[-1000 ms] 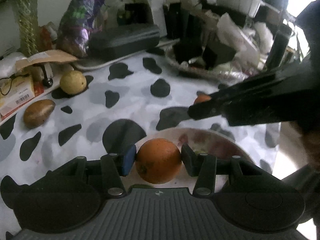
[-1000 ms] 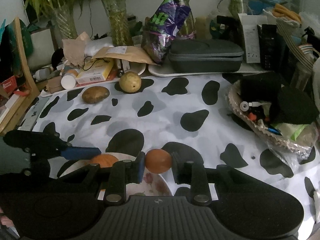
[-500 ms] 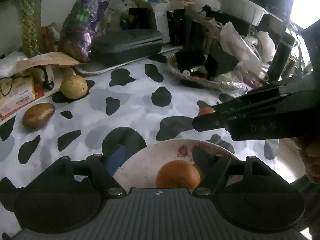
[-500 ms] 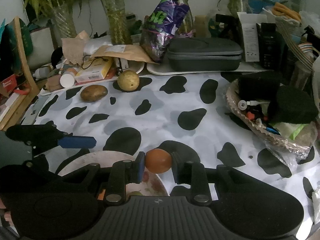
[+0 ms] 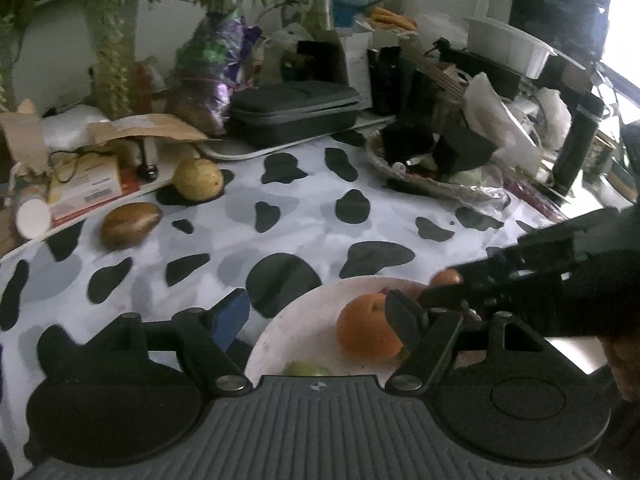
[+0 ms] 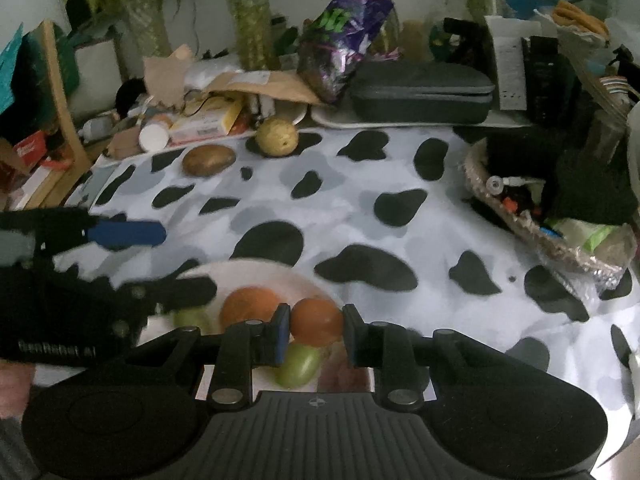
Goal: Organize fruits
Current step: 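Open the left tool over the plate while the right tool releases the small orange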
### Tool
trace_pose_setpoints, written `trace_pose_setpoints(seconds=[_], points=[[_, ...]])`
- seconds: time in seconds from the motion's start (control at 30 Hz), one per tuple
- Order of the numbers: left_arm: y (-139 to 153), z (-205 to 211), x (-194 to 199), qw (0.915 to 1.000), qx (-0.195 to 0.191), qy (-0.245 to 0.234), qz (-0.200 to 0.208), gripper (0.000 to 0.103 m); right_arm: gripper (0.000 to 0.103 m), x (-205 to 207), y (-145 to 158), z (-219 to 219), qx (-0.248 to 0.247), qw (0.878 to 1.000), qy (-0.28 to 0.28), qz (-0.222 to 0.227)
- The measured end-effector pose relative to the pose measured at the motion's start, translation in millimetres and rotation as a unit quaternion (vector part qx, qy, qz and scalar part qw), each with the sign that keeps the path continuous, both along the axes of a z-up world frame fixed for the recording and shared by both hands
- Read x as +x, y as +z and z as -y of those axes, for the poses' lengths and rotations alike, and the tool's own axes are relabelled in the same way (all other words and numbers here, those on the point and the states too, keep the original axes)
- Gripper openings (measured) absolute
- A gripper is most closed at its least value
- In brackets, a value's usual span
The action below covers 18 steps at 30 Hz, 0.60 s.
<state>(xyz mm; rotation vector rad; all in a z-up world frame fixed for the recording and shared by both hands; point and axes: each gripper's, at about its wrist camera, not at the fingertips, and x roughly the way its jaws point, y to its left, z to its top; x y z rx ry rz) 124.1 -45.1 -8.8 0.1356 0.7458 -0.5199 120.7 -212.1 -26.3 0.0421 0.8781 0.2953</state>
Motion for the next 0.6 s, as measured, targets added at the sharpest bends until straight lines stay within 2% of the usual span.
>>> trace_pose_setpoints(seconds=[0.27, 0.5, 0.6], points=[[6, -7, -21, 0.9999, -0.001, 0.013, 0.003, 0.073, 0.029, -21, -11, -27, -0.016, 0.999, 0.045, -0.023], [6, -15, -34, 0.9997, -0.001, 0.021, 0.008, 0.073, 0.03, -22, -22, -50, -0.038, 0.996, 0.073, -0.036], [8, -21, -37, 0.9994, -0.008, 0.032, 0.008, 0.073, 0.049, -23, -19, -52, -0.032, 0.996, 0.073, -0.029]])
